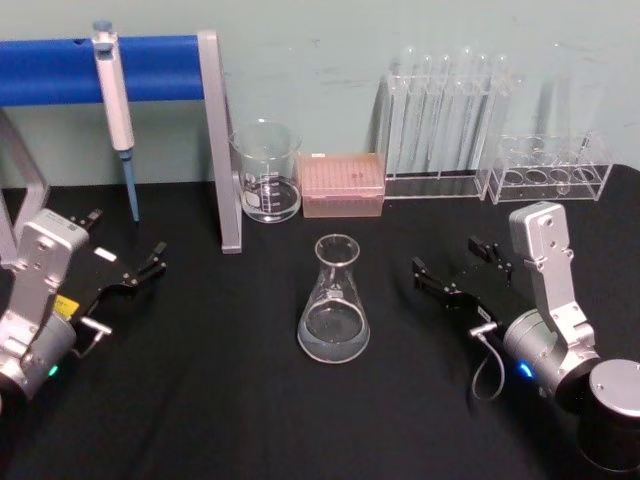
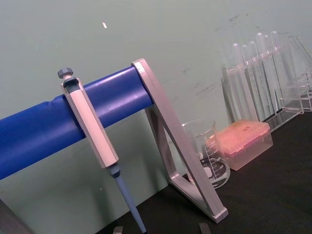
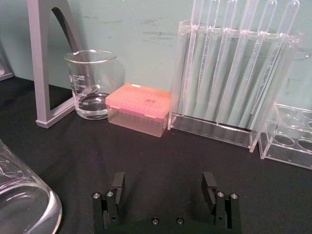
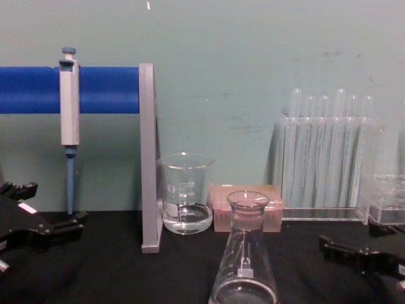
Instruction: Grasp the erlenmeyer flask with one hand, shake it three times, then place it back.
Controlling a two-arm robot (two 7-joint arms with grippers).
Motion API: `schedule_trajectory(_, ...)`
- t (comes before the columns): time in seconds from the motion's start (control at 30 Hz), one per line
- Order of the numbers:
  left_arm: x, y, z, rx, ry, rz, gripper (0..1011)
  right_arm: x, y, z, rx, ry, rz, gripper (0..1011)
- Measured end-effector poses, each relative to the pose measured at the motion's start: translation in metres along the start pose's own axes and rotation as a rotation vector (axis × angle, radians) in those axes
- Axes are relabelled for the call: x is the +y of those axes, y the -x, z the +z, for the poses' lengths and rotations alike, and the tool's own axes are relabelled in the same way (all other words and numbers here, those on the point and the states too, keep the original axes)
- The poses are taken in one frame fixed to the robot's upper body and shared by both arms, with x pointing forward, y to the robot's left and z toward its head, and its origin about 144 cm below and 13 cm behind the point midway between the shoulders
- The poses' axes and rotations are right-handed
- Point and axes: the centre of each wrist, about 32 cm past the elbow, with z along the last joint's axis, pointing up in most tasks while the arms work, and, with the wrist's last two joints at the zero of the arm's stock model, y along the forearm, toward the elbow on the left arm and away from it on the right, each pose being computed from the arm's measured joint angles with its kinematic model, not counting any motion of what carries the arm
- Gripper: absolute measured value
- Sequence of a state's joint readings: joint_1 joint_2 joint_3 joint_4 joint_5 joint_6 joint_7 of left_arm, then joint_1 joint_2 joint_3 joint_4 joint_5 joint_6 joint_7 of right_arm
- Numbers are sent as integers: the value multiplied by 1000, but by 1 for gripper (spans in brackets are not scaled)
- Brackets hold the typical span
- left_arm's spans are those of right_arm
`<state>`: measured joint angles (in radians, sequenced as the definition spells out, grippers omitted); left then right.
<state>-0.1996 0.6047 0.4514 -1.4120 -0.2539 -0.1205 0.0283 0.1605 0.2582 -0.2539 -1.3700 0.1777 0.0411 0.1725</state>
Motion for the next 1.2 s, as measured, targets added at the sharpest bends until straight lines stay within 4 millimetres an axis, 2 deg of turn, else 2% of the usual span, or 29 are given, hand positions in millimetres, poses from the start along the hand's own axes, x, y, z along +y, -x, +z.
schedule_trajectory(1.2, 0, 0, 0, 0, 0, 0, 1001, 0, 0, 0, 1, -2, 1, 1002)
